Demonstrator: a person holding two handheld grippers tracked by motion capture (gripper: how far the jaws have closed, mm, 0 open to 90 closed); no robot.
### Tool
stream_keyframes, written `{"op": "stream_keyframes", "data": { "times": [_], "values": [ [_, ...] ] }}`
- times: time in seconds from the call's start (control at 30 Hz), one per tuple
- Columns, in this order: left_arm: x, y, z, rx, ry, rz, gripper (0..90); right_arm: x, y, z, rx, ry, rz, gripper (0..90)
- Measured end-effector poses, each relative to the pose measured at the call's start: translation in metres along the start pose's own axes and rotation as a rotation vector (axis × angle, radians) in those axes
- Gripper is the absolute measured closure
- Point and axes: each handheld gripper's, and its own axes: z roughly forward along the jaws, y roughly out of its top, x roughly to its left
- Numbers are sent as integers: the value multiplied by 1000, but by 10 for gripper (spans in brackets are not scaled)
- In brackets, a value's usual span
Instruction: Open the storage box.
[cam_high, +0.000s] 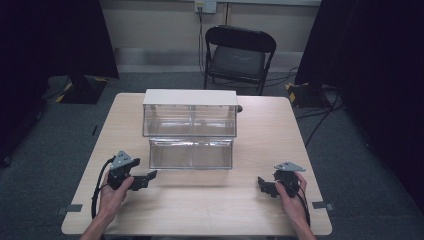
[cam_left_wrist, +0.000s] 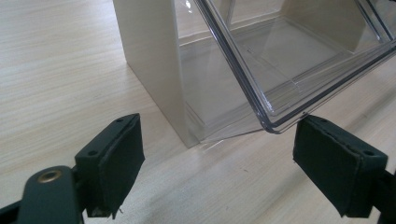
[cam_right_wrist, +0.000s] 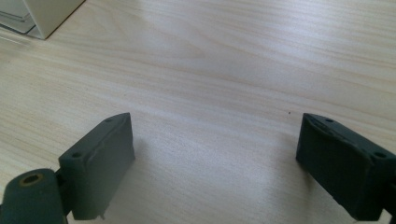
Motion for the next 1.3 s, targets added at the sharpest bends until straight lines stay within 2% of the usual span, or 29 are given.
{"op": "stream_keyframes", "data": {
  "times": [0.37,0.77,0.8,1.3],
  "values": [
    [0,-1,0,-9,-6,-17,160,0,0,0,0,0,1,106],
    [1,-2,-1,-12,-9,-16,171,0,0,0,1,0,2,106],
    [1,-2,-1,-15,-14,-3,175,0,0,0,0,0,1,106],
    [0,-1,-2,-19,-8,-9,152,0,0,0,0,0,0,106]
  ]
}}
